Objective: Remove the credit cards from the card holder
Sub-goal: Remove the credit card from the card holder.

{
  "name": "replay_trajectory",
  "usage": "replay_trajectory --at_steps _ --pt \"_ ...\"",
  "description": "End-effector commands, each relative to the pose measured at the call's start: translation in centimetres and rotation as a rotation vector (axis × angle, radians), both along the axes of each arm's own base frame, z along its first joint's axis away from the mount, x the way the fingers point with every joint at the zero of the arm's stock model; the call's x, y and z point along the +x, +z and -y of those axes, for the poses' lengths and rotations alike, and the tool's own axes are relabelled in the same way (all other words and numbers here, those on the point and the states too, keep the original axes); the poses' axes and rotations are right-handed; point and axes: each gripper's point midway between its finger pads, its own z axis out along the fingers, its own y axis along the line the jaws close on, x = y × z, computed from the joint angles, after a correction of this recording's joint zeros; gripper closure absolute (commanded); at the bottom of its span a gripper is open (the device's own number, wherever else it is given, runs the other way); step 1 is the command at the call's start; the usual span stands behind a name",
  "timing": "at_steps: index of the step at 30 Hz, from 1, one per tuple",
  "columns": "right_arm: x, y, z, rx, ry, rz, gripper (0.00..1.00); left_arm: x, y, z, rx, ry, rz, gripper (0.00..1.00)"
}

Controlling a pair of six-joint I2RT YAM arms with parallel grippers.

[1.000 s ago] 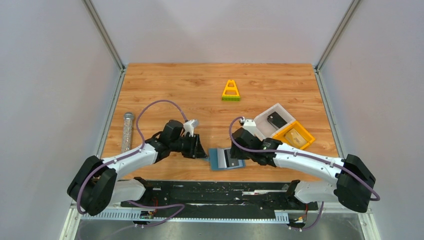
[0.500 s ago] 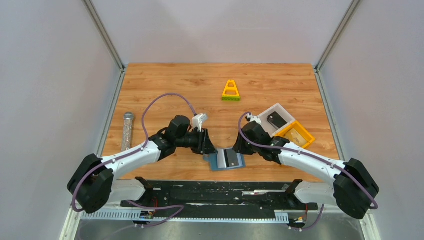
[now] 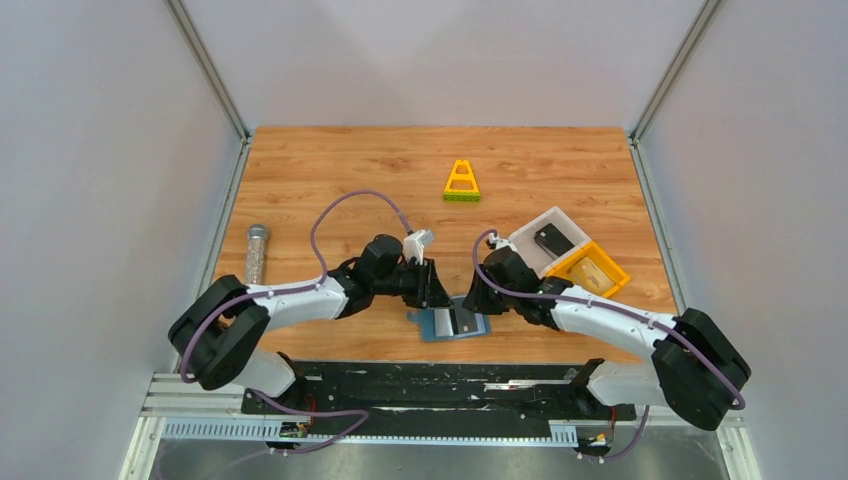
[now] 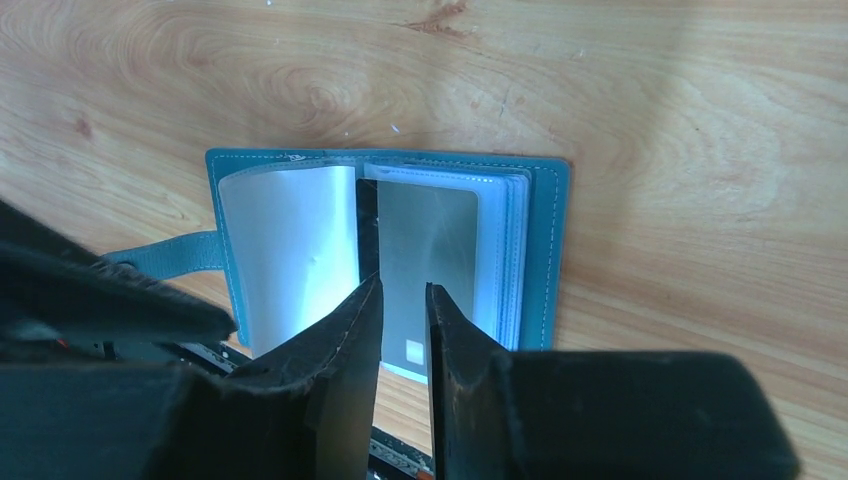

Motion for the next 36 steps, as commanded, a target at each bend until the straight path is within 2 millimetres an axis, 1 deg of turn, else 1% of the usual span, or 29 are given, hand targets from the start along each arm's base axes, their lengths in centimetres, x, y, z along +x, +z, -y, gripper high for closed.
replay_trajectory --at_steps 1,2,3,4,5,8,12,14,22,29,36 --pt "0.8 0.2 -0.6 0.033 0.008 0.029 0.77 1.2 -0.6 1.1 -0.057 0.039 0.022 0.66" --pt "0.8 0.0 -0.5 0.031 0.006 0.027 0.77 1.1 -1.5 1.0 -0.044 0.046 0.004 0.66" --pt "0.8 -0.2 -0.4 0.029 0.003 0.022 0.77 1.4 -1.6 1.1 -0.052 0.055 0.015 0.67" --pt "0.9 -0.3 -0.3 0.028 0.002 0.02 0.77 1.3 -2.5 0.9 -0.039 0.061 -0.002 0.67" --pt "0.9 -0.4 -0.3 0.029 0.001 0.019 0.78 1.5 -2.6 1.1 -0.048 0.065 0.005 0.67" --pt "0.9 -0.7 -0.1 0.024 -0.004 0.013 0.78 1.5 -4.1 1.0 -0.038 0.074 -0.017 0.67" --pt "0.7 -1.3 0.3 0.01 -0.015 0.0 0.78 1.4 -5.6 0.9 -0.02 0.079 -0.04 0.67" --pt "0.6 -1.7 0.5 0.003 -0.019 -0.007 0.78 1.3 -6.0 0.8 -0.012 0.081 -0.042 0.67" --pt "0.0 -2.6 0.5 0.01 -0.016 -0.035 0.8 1.4 -6.6 0.4 0.015 0.092 -0.032 0.63" --pt "-0.5 -3.1 0.5 0.024 -0.014 -0.053 0.84 1.3 -6.9 0.6 0.0 0.088 -0.045 0.63" --pt "-0.9 -3.4 0.8 0.025 -0.02 -0.062 0.85 1.1 -6.9 0.8 -0.023 0.086 -0.06 0.63"
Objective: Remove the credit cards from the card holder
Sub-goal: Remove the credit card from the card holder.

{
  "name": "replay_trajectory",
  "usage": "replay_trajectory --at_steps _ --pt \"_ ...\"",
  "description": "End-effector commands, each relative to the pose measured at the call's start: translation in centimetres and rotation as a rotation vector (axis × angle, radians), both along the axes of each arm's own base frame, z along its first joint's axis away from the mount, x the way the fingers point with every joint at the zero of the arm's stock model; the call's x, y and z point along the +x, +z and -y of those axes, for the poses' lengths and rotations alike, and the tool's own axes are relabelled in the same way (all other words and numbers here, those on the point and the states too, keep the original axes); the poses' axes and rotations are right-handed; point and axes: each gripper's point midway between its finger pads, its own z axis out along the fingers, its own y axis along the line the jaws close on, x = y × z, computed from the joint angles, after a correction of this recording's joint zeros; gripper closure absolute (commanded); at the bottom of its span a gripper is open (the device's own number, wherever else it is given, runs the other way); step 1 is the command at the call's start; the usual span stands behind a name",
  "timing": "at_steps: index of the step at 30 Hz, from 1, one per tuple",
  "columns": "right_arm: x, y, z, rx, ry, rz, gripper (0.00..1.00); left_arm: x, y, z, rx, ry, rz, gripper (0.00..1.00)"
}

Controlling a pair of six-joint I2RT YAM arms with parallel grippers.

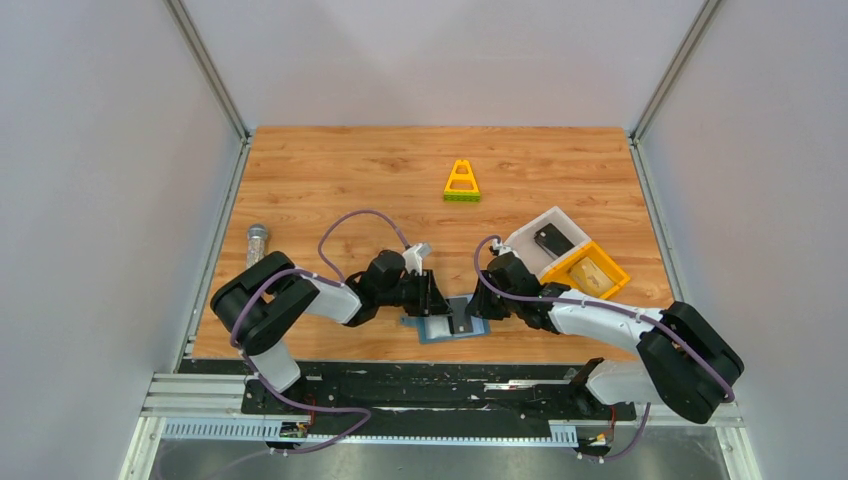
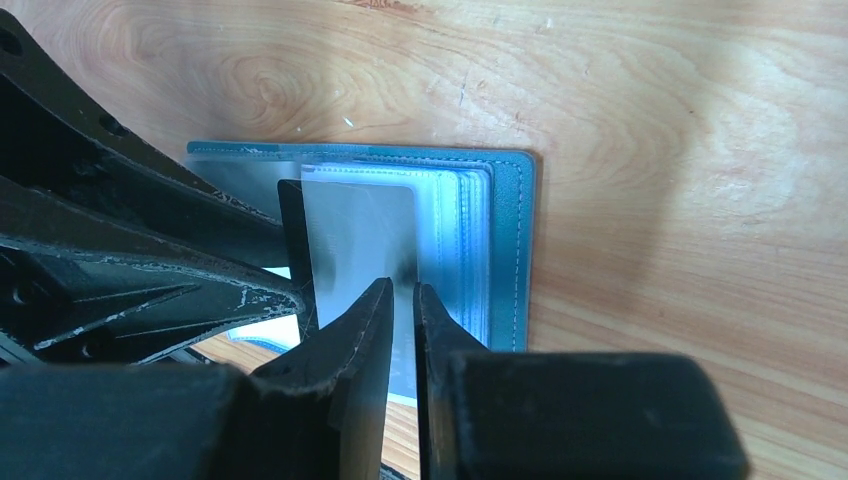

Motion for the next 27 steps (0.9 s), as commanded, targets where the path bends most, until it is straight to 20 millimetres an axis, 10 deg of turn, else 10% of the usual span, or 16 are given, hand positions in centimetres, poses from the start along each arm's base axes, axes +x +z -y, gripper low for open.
replay_trajectory --at_steps 1,12,27 --pt "-0.4 -0.7 0.4 -0.002 -0.01 -0.018 0.85 0.0 0.6 0.5 -0.046 0.0 0.012 0.64" --pt "-0.6 -1.0 0.9 -0.015 -0.026 -0.026 0.85 -0.7 2.1 1.1 -0.134 -0.015 -0.029 1.0" --pt "-0.8 -1.7 1.7 -0.043 -0.056 -0.038 0.86 -0.7 1.2 -0.1 -0.073 0.009 -0.022 1.0"
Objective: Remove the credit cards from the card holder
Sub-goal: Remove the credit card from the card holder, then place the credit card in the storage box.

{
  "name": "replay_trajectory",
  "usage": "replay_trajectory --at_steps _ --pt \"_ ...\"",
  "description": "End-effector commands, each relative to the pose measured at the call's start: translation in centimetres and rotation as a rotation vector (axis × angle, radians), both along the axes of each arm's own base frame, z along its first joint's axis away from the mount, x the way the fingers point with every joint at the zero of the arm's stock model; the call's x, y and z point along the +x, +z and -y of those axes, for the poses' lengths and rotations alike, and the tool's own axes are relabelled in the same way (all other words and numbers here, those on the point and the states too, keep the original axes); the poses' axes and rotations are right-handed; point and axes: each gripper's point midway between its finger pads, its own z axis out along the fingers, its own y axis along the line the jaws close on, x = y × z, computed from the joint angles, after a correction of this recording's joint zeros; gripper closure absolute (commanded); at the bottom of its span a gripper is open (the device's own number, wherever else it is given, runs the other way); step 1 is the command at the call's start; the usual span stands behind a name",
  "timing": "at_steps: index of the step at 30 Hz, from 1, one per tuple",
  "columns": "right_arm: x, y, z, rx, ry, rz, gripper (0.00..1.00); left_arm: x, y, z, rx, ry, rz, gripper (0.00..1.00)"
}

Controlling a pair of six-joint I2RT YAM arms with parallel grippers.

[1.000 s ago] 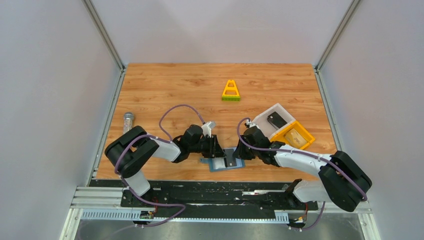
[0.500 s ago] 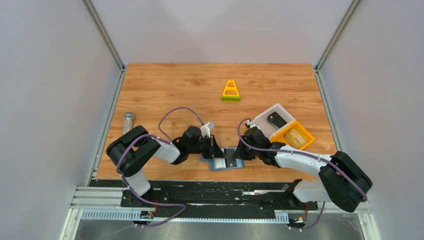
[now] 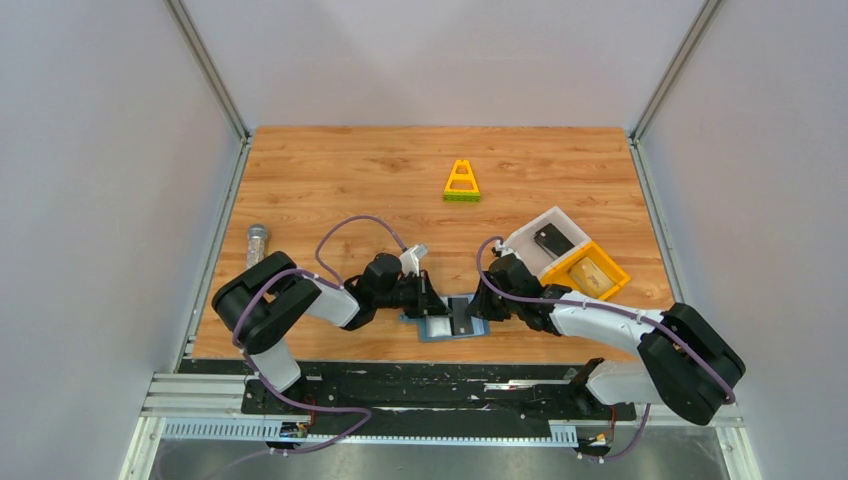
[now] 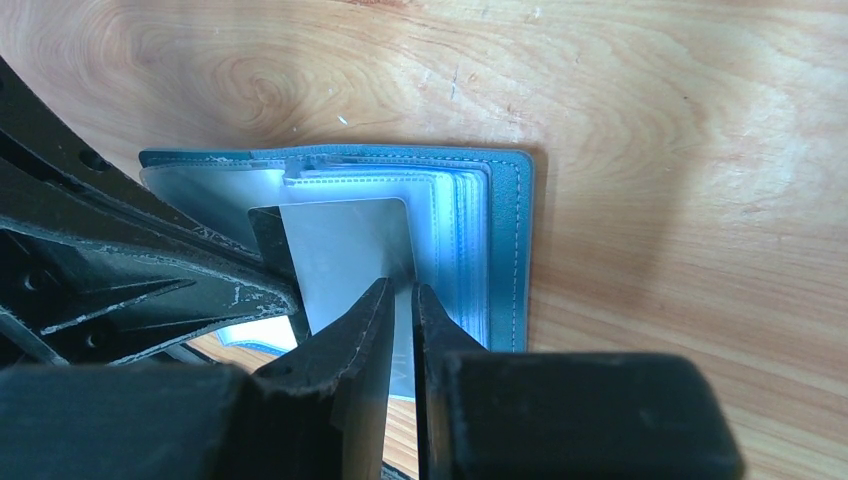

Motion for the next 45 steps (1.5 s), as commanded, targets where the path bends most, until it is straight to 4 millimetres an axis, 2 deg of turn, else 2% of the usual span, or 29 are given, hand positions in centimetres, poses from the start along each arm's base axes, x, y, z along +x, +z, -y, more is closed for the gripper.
replay_trajectory --at_steps 1,16,23,28,35,42,45 --pt "-0.7 -1.5 1.6 -0.061 -0.028 -0.027 0.86 -0.1 0.6 -0.4 0.002 -0.011 0.042 1.0" --pt "-0.5 -1.2 2.1 -0.07 -0.039 -0.023 0.86 0.2 1.9 -2.5 0.021 0.009 0.077 1.0" --pt "0.0 0.6 1.4 -0.046 0.0 0.015 0.85 0.0 2.9 -3.7 0.079 -0.002 0.133 1.0" --pt "0.2 3.8 -0.1 0.014 0.117 0.098 0.83 -0.7 3.5 -4.6 0.119 -0.023 0.148 1.0" --pt "-0.4 10.7 -1.9 0.103 0.372 0.3 0.78 -2.4 6.6 -5.2 0.097 -0.115 0.206 1.0" --pt "-2.7 13.6 -3.6 0.191 0.603 0.359 0.75 -5.2 10.7 -4.6 -0.03 -0.279 0.236 1.0" --pt "-3.6 14.8 -4.3 0.247 0.669 0.362 0.7 -6.4 11.8 -4.5 -0.079 -0.345 0.231 1.0"
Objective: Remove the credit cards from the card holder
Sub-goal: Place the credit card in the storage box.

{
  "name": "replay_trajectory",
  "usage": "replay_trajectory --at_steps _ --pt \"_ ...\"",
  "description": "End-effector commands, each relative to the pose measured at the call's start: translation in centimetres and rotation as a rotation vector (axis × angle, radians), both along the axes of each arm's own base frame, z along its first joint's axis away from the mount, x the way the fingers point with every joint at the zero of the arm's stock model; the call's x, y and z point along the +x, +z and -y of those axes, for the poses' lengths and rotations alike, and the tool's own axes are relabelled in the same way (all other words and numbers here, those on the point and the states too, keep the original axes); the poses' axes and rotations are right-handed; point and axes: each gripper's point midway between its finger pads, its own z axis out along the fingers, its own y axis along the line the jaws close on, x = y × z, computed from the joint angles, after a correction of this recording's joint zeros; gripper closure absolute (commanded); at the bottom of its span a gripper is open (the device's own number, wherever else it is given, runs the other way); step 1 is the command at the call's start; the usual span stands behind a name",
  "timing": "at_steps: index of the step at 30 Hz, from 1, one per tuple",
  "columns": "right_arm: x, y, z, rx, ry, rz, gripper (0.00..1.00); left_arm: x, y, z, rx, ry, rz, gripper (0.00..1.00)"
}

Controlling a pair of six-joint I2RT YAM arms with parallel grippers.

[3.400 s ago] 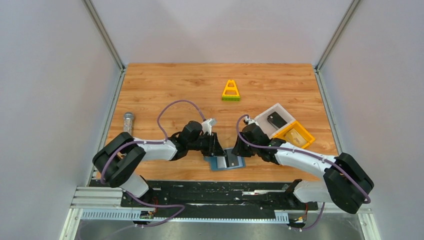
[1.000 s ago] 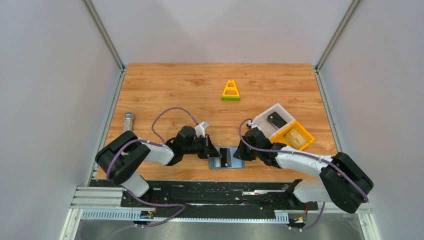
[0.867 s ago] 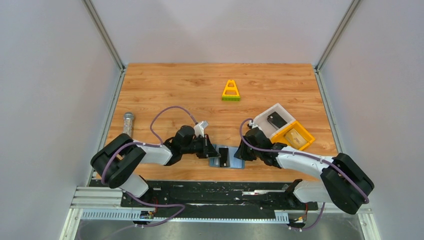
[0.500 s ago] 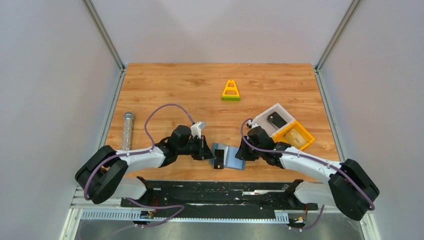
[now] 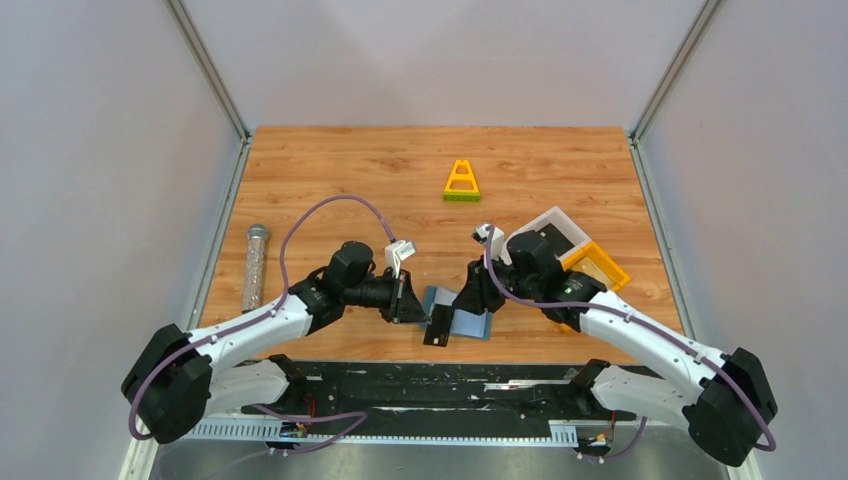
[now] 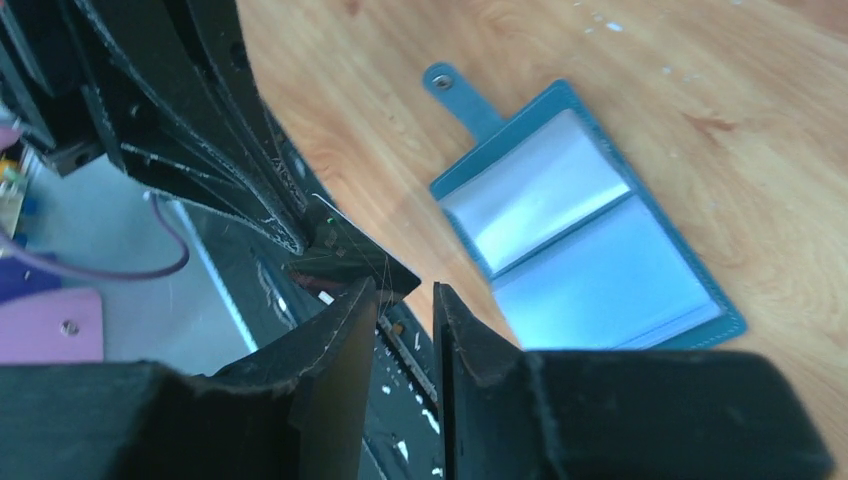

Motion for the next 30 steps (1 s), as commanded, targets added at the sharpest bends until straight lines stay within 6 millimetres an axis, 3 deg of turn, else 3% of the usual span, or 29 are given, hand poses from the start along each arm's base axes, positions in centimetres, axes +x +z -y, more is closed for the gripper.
replay_trajectory --at_steps 1,10,15,20,27,30 --pt "-1.7 3.2 -1.5 0.087 0.19 0.044 0.69 -2.0 3.0 0.5 -0.087 -0.156 0.02 1.0" --pt "-3.0 2.5 -2.5 0.108 0.288 -0.045 0.64 -2.9 3.2 0.7 -0.106 -0.228 -0.001 1.0" --pt "-3.0 2.2 -3.1 0.112 0.31 -0.074 0.68 -3.1 2.8 0.7 -0.106 -0.244 -0.017 1.0" --pt "-3.5 2.8 -3.5 0.156 0.351 -0.066 0.79 -3.0 2.7 0.8 -0.1 -0.244 -0.019 1.0" --pt "-5.3 2.4 -3.3 0.191 0.439 -0.102 0.74 -2.9 2.6 0.7 -0.093 -0.24 -0.018 1.0" --pt "-5.3 1.9 -3.3 0.184 0.44 -0.119 0.79 -2.9 2.6 0.7 -0.092 -0.239 -0.019 1.0"
